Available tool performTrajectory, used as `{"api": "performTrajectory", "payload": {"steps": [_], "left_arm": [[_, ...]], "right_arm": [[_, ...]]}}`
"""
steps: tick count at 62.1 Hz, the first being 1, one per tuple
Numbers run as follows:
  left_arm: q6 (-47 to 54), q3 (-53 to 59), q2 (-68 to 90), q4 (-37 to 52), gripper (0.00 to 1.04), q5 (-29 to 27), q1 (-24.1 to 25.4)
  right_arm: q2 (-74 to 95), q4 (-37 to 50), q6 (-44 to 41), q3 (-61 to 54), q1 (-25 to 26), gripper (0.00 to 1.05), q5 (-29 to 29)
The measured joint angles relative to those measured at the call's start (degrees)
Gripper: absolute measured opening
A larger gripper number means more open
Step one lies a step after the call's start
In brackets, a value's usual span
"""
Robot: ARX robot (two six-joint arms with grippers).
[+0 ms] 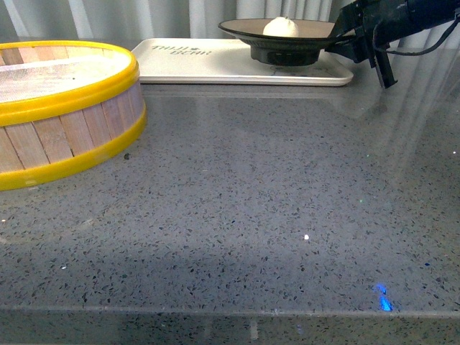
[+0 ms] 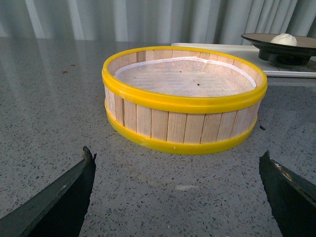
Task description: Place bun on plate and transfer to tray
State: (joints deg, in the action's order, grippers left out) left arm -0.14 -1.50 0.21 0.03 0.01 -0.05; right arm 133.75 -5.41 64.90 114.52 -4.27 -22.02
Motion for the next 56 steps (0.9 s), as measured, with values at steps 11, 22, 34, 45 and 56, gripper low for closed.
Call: {"api": "performTrajectory", "payload": {"steps": [11,22,34,45,56], "left_arm": [[0.0,0.0,0.0,0.0,0.98,0.0,0.0],[0.0,0.0,0.0,0.0,0.98,0.0,0.0],[0.0,0.0,0.0,0.0,0.98,0.0,0.0],[0.0,0.0,0.0,0.0,0.98,0.0,0.0],[0.0,0.0,0.0,0.0,0.98,0.0,0.0]], "right_arm": [[0.6,0.0,0.0,0.0,0.1,0.03,0.1],[0.6,0.4,0.5,0.0,0.3,0.27,-0.5],[0.6,0.2,0.9,0.2,0.5,0.57,-0.6],[0.4,0.0,1.2,0.4,1.1,0.84,-0.7],[-3.2,2.6,2.5,-3.8,1.6,0.95,-0.5]]}}
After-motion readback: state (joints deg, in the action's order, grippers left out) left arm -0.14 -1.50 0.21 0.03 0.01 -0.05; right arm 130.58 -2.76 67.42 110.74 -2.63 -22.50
